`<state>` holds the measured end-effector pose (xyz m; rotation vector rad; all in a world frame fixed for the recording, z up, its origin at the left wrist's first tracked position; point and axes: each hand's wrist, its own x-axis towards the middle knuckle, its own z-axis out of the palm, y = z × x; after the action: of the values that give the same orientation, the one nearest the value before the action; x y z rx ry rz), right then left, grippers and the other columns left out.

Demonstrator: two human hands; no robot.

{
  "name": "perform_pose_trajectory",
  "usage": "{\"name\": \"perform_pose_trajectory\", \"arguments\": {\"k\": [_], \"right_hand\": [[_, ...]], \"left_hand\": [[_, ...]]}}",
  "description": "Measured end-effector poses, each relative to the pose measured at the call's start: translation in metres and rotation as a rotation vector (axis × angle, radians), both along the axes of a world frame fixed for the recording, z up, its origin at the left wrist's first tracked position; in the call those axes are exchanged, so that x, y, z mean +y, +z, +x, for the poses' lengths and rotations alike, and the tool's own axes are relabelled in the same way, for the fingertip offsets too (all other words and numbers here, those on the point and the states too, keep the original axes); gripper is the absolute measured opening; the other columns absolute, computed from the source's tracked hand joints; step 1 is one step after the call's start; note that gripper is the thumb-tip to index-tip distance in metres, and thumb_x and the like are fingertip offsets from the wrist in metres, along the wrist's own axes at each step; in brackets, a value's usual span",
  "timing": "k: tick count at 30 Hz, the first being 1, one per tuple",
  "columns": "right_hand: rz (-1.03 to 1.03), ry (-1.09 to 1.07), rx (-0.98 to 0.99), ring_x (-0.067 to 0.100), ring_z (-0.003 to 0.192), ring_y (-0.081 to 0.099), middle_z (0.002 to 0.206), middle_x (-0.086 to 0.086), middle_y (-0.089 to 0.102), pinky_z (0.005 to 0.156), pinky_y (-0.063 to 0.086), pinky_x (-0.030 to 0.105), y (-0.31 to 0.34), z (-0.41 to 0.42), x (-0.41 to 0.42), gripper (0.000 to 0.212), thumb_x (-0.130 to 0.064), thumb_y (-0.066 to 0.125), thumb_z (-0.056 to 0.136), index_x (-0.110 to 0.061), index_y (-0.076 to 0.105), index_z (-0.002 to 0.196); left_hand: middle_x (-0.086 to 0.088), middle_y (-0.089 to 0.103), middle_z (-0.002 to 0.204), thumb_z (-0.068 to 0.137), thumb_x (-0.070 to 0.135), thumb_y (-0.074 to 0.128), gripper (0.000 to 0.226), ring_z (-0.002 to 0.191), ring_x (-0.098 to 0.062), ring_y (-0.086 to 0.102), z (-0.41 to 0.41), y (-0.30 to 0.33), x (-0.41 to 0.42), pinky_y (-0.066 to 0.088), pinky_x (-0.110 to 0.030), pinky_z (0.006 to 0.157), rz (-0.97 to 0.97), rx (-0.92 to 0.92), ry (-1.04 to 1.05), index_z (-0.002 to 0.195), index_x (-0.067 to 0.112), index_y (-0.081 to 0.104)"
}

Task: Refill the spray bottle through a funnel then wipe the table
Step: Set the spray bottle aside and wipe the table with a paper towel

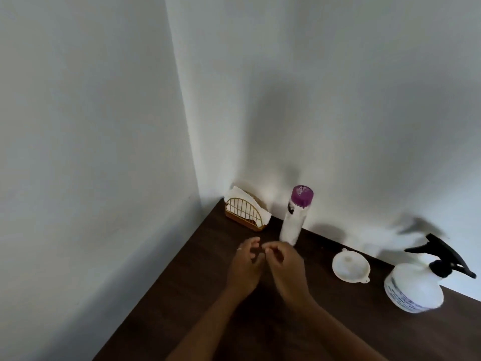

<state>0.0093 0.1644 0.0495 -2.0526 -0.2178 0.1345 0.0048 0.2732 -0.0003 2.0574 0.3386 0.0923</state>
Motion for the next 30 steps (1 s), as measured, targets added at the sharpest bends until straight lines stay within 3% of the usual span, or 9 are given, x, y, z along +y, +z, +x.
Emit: {"name": "perform_pose_trajectory", "arguments": {"k": [4, 8, 10, 13, 16, 20, 22, 26, 30], "right_hand": [[-0.037, -0.020, -0.145, 0.009, 0.092, 0.057, 0.098, 0.000, 0.061, 0.075, 0.039, 0.008, 0.021, 0.066, 0.048, 0.018, -0.011, 0.051, 0.094, -0.007, 0.063, 0.107], [-0.202, -0.044, -0.165, 0.023, 0.095, 0.059, 0.100, 0.011, 0.065, 0.080, 0.042, 0.025, 0.019, 0.127, 0.080, 0.020, -0.010, 0.051, 0.091, -0.002, 0.066, 0.101], [-0.327, -0.034, -0.102, 0.027, 0.086, 0.056, 0.083, 0.010, 0.061, 0.074, 0.042, 0.031, 0.012, 0.152, 0.089, 0.018, -0.010, 0.048, 0.089, -0.006, 0.063, 0.079], [-0.472, -0.023, -0.004, 0.025, 0.073, 0.052, 0.060, 0.001, 0.043, 0.062, 0.036, 0.026, 0.004, 0.171, 0.095, 0.028, -0.012, 0.051, 0.086, -0.009, 0.045, 0.059], [-0.513, -0.020, -0.048, 0.028, 0.083, 0.063, 0.072, 0.006, 0.060, 0.059, 0.036, 0.023, 0.002, 0.178, 0.095, 0.019, -0.016, 0.058, 0.086, -0.002, 0.062, 0.076], [-0.436, -0.074, -0.089, 0.024, 0.090, 0.062, 0.093, 0.005, 0.068, 0.079, 0.047, 0.032, 0.001, 0.174, 0.099, 0.009, -0.018, 0.064, 0.081, -0.011, 0.063, 0.085], [-0.492, -0.080, -0.098, 0.023, 0.096, 0.060, 0.097, 0.000, 0.068, 0.087, 0.042, 0.035, -0.001, 0.172, 0.100, 0.011, -0.015, 0.061, 0.081, -0.014, 0.065, 0.092], [-0.528, -0.146, -0.161, 0.022, 0.094, 0.058, 0.092, -0.003, 0.066, 0.078, 0.028, 0.033, -0.008, 0.173, 0.103, 0.015, -0.008, 0.053, 0.084, -0.018, 0.063, 0.087], [-0.561, -0.125, -0.211, 0.022, 0.093, 0.057, 0.091, -0.002, 0.065, 0.077, 0.027, 0.032, -0.012, 0.175, 0.104, 0.013, -0.009, 0.051, 0.086, -0.019, 0.060, 0.086]], "left_hand": [[-0.003, 0.042, 0.142, 0.091, 0.026, 0.056, 0.054, 0.123, -0.017, 0.049, 0.045, 0.011, 0.034, 0.045, -0.032, 0.099, -0.024, -0.012, 0.092, 0.141, 0.022, 0.036], [-0.006, 0.039, 0.144, 0.091, 0.015, 0.054, 0.056, 0.131, -0.017, 0.040, 0.073, 0.010, 0.049, 0.032, -0.017, 0.097, -0.034, -0.072, 0.082, 0.143, 0.016, 0.033], [-0.006, 0.038, 0.146, 0.090, 0.013, 0.055, 0.058, 0.132, -0.017, 0.039, 0.082, 0.006, 0.052, 0.030, -0.016, 0.097, -0.055, -0.083, 0.070, 0.143, 0.015, 0.032], [-0.006, 0.035, 0.147, 0.088, 0.013, 0.056, 0.060, 0.132, -0.018, 0.039, 0.089, -0.003, 0.057, 0.034, -0.018, 0.099, -0.082, -0.080, 0.059, 0.143, 0.017, 0.032], [-0.005, 0.035, 0.148, 0.088, 0.014, 0.057, 0.060, 0.132, -0.016, 0.039, 0.093, -0.010, 0.060, 0.037, -0.019, 0.099, -0.083, -0.087, 0.043, 0.143, 0.019, 0.033], [-0.002, 0.035, 0.147, 0.089, 0.016, 0.057, 0.058, 0.128, -0.005, 0.036, 0.096, -0.019, 0.062, 0.030, -0.009, 0.093, -0.075, -0.089, 0.037, 0.142, 0.021, 0.033], [-0.002, 0.035, 0.147, 0.089, 0.015, 0.057, 0.058, 0.124, -0.001, 0.034, 0.096, -0.020, 0.061, 0.027, -0.003, 0.089, -0.076, -0.099, 0.047, 0.142, 0.020, 0.034], [-0.005, 0.036, 0.145, 0.089, 0.013, 0.057, 0.058, 0.124, -0.005, 0.038, 0.094, -0.021, 0.059, 0.032, -0.012, 0.095, -0.102, -0.116, 0.054, 0.142, 0.019, 0.035], [-0.004, 0.035, 0.145, 0.089, 0.014, 0.057, 0.058, 0.129, -0.014, 0.040, 0.093, -0.022, 0.059, 0.034, -0.016, 0.096, -0.102, -0.111, 0.054, 0.142, 0.019, 0.035]]}}
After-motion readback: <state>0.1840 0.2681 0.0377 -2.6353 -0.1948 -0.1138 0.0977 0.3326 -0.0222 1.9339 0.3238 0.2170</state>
